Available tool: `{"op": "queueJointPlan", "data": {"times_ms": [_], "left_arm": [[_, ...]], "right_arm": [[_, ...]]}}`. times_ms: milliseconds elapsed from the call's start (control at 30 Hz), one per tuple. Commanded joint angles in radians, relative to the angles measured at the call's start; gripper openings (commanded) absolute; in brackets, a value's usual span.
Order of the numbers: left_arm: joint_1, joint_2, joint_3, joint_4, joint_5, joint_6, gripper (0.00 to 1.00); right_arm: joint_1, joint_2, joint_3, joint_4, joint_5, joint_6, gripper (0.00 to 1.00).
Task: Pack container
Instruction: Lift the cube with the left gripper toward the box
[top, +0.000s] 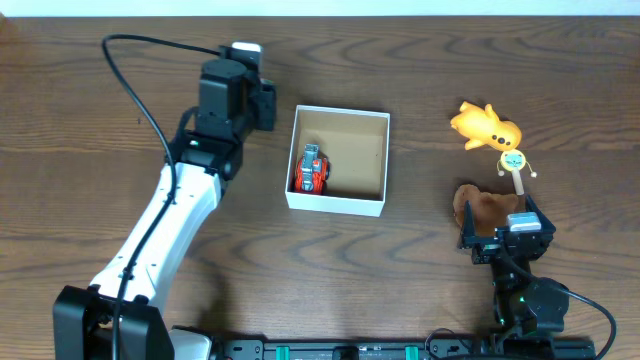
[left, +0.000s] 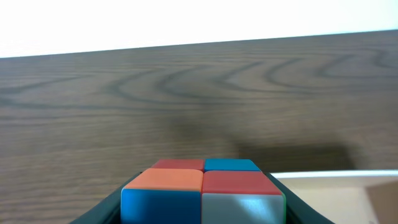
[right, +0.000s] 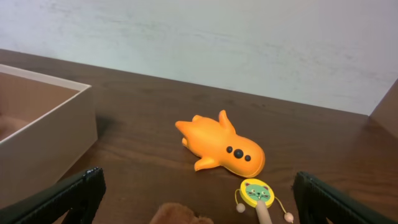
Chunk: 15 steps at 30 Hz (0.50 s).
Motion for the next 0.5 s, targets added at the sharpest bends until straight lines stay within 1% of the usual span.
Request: {"op": "queueJointPlan", "data": {"times_ms": [0, 233, 467], "left_arm": [[-0.043, -0.011, 0.024, 0.004, 0.012, -0.002, 0.53], [-0.113, -0.011, 0.024, 0.004, 0.011, -0.006, 0.52], [-0.124, -0.011, 0.024, -0.019, 0.011, -0.109, 0.51]], "right_arm": [[0.005, -0.005, -0.002, -0.004, 0.003, -0.007, 0.99], [0.005, -0.005, -0.002, -0.004, 0.003, -0.007, 0.99], [0.005, -0.005, -0.002, -0.004, 0.003, -0.007, 0.99]]}}
